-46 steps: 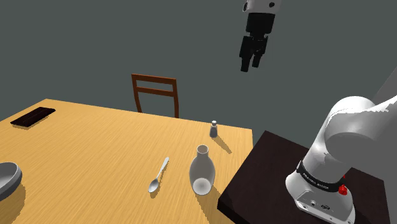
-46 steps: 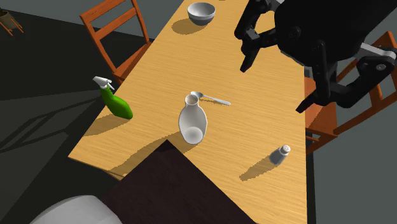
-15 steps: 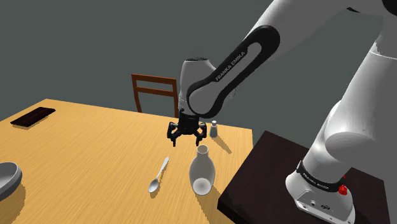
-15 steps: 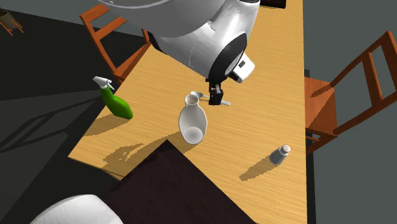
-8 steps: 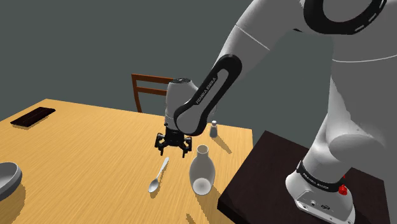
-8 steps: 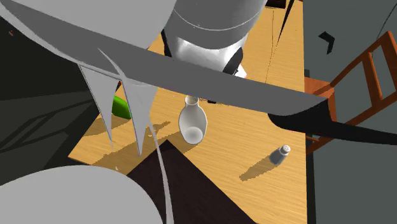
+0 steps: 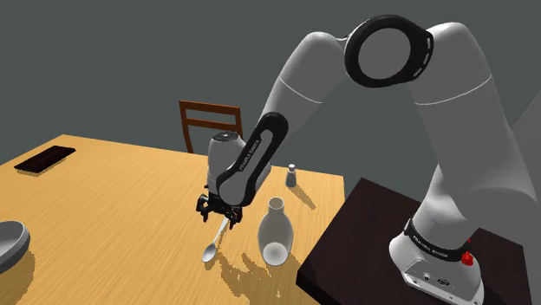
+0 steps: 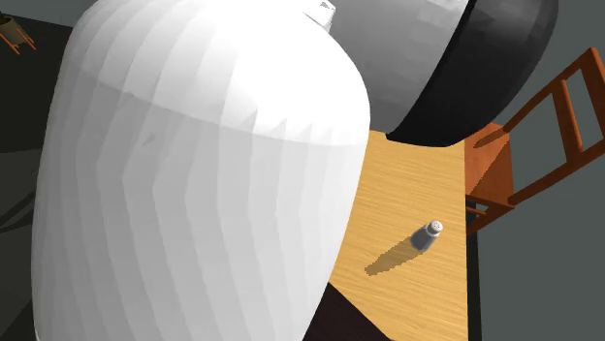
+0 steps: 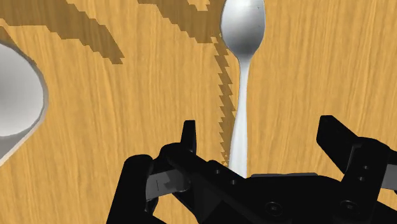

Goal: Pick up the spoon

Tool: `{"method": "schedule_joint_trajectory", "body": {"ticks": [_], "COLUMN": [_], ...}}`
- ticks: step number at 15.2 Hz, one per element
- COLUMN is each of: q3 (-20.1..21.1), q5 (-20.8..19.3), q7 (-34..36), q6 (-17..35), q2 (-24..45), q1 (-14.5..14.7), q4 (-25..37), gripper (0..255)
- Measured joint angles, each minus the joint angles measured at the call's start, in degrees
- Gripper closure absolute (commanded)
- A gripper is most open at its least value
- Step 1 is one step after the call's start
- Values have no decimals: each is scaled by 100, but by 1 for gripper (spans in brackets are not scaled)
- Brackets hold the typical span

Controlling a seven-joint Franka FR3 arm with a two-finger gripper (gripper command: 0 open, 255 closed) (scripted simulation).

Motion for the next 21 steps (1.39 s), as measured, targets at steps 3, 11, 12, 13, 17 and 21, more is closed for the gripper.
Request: {"method": "schedule_joint_trajectory", "body": {"ticks": [3, 11, 12, 13, 17, 21], "q3": [-77, -146, -145, -144, -141, -130], "q5": [-4, -37, -37, -37, -36, -30], "q7": [68, 73, 73, 72, 69, 68], "q6": [131, 343, 337, 342, 322, 299], "q2": [300, 709, 705, 702, 687, 624], "q1": [59, 130, 130, 129, 123, 109], "q4": [180, 366, 361, 357, 329, 328], "gripper": [0, 255, 255, 255, 255, 255]}}
